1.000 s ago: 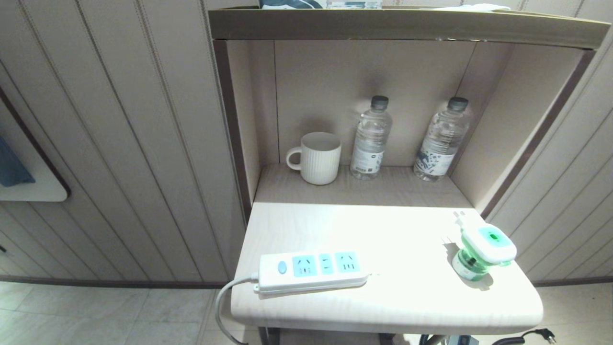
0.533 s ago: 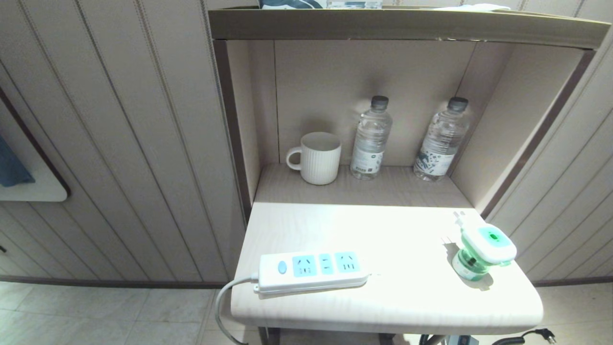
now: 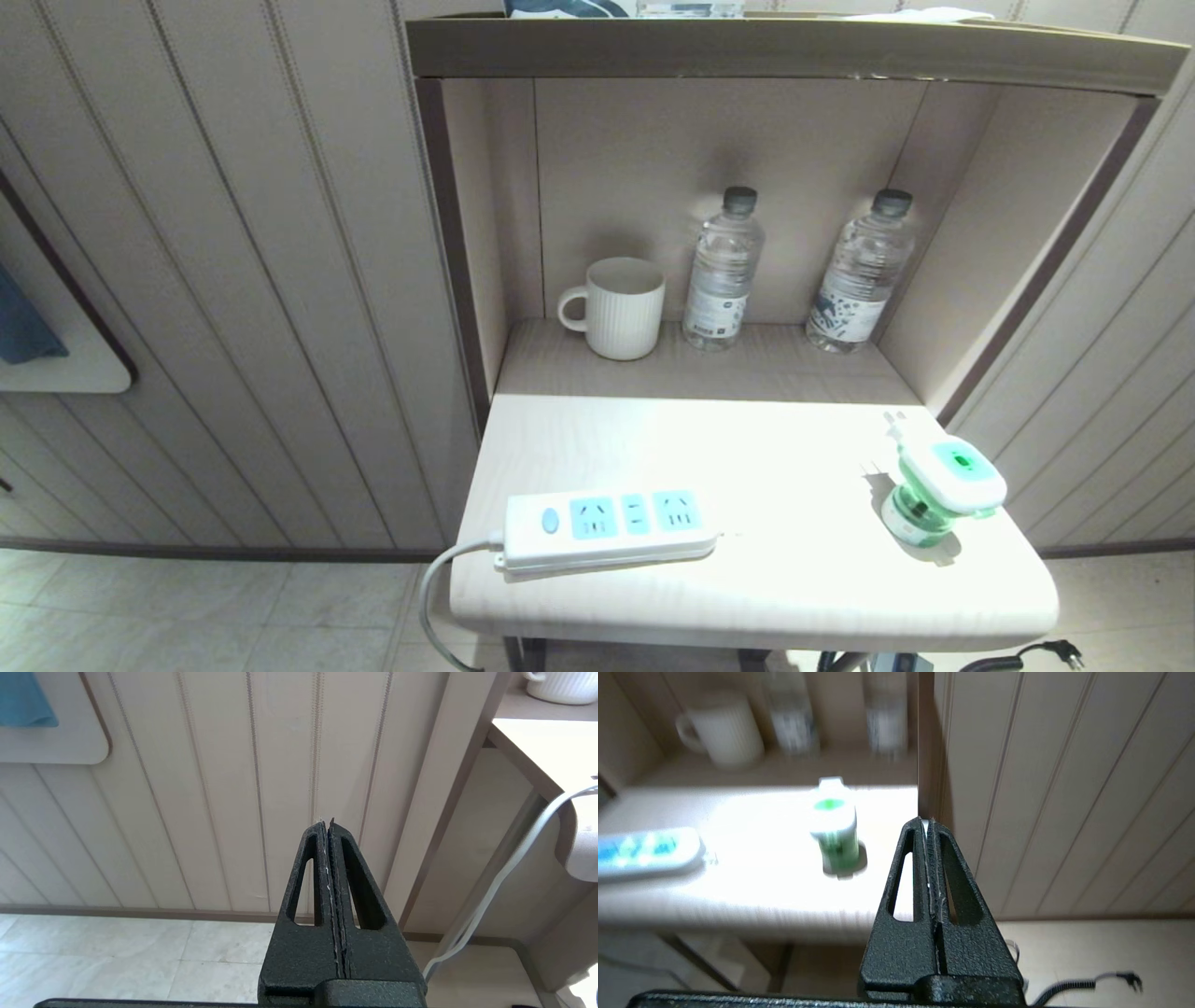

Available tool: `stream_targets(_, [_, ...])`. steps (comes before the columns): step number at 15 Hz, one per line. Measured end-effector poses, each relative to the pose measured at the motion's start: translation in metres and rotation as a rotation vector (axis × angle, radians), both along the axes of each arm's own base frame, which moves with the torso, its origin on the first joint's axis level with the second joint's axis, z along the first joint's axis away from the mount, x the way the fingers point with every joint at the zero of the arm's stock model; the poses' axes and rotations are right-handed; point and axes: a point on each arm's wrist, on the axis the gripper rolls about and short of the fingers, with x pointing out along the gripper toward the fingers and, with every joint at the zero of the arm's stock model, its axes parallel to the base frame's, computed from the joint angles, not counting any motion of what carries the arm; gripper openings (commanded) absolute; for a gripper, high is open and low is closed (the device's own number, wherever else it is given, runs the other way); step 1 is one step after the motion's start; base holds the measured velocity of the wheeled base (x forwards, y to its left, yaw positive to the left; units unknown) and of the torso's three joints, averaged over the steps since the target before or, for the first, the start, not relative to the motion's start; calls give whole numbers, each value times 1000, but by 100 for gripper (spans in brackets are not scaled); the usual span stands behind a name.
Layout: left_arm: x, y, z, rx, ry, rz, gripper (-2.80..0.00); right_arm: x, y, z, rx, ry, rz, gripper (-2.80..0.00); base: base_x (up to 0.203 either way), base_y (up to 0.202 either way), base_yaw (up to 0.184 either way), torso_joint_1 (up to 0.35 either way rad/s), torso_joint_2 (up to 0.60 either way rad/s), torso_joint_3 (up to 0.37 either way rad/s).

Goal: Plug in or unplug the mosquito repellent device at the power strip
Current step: Pick up the mosquito repellent liquid

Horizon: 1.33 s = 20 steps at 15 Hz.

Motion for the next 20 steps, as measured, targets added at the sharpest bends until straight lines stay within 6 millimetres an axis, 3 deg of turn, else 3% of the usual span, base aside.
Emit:
stream_targets(3, [0,0,0,1,0,0,-280,24,0,81,16,18,19,-280,0,0,0,0,0,0])
stream_targets(4, [0,0,0,2,0,0,-280,38,1,98,21,72,31,-280,0,0,0,0,0,0])
stream_targets(6, [0,0,0,1,0,0,-280,74,4,114,55,265,85,-280,0,0,0,0,0,0])
stream_targets(9, [0,0,0,1,0,0,-280,112,21,100,120,567,226,-280,0,0,0,0,0,0])
stream_targets(14, [0,0,0,1,3,0,-280,139,44,65,54,786,297,-280,0,0,0,0,0,0])
stream_targets(17, [0,0,0,1,3,-1,-280,153,48,43,29,699,216,-280,0,0,0,0,0,0])
stream_targets(20, [0,0,0,1,3,0,-280,158,49,28,-11,480,155,-280,0,0,0,0,0,0])
